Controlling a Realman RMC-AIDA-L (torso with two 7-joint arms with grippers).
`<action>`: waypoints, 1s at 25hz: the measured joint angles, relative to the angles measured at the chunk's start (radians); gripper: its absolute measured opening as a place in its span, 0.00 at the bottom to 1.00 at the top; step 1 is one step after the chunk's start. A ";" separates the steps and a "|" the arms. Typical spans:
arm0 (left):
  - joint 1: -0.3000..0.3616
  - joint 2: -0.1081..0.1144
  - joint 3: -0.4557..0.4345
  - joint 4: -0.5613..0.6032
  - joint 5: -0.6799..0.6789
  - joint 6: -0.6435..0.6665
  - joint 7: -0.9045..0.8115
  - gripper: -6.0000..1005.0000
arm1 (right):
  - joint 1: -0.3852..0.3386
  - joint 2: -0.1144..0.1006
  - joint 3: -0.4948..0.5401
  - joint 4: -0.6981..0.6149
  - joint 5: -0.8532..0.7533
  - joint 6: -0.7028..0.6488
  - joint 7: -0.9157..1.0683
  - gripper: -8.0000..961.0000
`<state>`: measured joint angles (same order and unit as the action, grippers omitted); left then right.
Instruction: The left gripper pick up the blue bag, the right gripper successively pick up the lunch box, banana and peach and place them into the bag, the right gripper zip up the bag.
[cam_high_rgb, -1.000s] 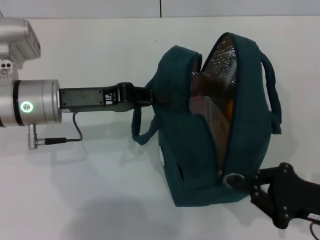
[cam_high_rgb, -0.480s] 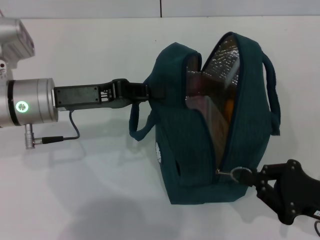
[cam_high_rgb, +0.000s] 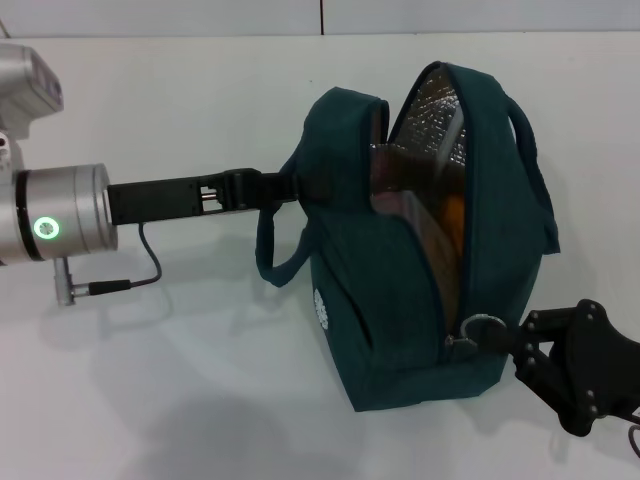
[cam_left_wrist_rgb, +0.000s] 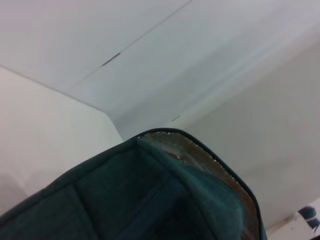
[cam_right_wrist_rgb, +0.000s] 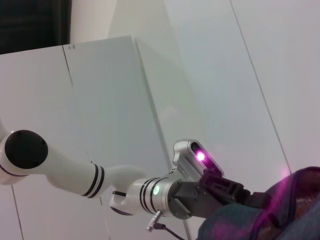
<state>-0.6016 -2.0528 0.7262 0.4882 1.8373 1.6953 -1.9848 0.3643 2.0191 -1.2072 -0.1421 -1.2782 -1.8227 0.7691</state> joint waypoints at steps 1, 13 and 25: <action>0.000 -0.003 0.000 0.000 -0.001 0.001 0.021 0.05 | 0.001 0.000 0.000 -0.001 0.000 0.000 0.000 0.03; 0.042 -0.016 0.005 0.056 -0.144 0.102 0.118 0.37 | 0.008 0.000 0.000 -0.005 0.012 -0.032 -0.019 0.04; 0.134 -0.032 0.007 0.097 -0.278 0.252 0.354 0.78 | 0.034 0.003 -0.001 -0.009 0.170 -0.140 -0.050 0.04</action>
<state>-0.4681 -2.0847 0.7330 0.5855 1.5590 1.9478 -1.6309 0.3986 2.0223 -1.2077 -0.1514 -1.1084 -1.9626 0.7188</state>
